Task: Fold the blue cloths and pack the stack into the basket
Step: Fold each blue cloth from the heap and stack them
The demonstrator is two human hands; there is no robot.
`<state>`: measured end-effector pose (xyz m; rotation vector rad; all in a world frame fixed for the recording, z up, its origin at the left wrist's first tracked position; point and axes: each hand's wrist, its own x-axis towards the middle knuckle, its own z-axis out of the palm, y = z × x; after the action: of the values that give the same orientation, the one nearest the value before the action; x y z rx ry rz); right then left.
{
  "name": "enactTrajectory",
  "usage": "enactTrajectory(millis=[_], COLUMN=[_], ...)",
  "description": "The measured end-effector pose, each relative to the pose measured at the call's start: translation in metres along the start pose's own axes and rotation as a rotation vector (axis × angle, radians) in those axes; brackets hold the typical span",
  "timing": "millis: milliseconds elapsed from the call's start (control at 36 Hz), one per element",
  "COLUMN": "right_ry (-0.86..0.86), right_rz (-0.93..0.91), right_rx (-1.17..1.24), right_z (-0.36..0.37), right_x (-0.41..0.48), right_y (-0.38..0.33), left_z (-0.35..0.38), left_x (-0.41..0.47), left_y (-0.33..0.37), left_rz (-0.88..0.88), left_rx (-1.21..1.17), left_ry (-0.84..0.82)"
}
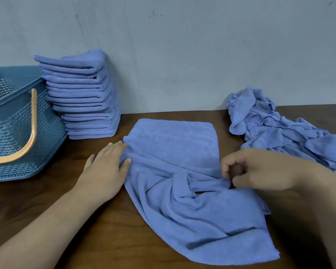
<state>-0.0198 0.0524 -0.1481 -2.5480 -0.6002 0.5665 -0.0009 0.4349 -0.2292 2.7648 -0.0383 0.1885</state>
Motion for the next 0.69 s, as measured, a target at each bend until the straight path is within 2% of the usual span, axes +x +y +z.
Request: enactTrajectory(millis=[83, 139, 222, 306, 417, 500, 611, 694], right_ry=[0.189, 0.357, 0.581, 0.541, 0.349, 0.279, 0.38, 0.508], right_rz=[0.025, -0.005, -0.061, -0.006, 0.122, 0.148, 0.208, 0.188], right_rx=[-0.108, -0.088, 0.017, 0.076, -0.287, -0.277, -0.214, -0.261], right_z=[0.007, 0.012, 0.023, 0.036, 0.051, 0.049, 0.039, 0.038], right_x=[0.009, 0.016, 0.028, 0.037, 0.045, 0.055, 0.073, 0.076], right_y=[0.003, 0.003, 0.0, -0.003, 0.002, 0.011, 0.035, 0.046], left_z=[-0.01, -0.02, -0.027, -0.02, -0.012, -0.011, -0.008, -0.006], left_x=[-0.005, -0.015, -0.03, -0.036, -0.034, -0.032, -0.025, -0.016], left_y=[0.007, 0.021, 0.041, 0.046, 0.042, 0.04, 0.031, 0.02], left_rz=[0.161, 0.301, 0.52, 0.562, 0.569, 0.575, 0.542, 0.52], left_rx=[-0.134, -0.238, -0.266, -0.17, -0.054, -0.06, -0.141, -0.138], left_ry=[0.117, 0.138, 0.035, -0.14, -0.236, -0.291, -0.341, -0.27])
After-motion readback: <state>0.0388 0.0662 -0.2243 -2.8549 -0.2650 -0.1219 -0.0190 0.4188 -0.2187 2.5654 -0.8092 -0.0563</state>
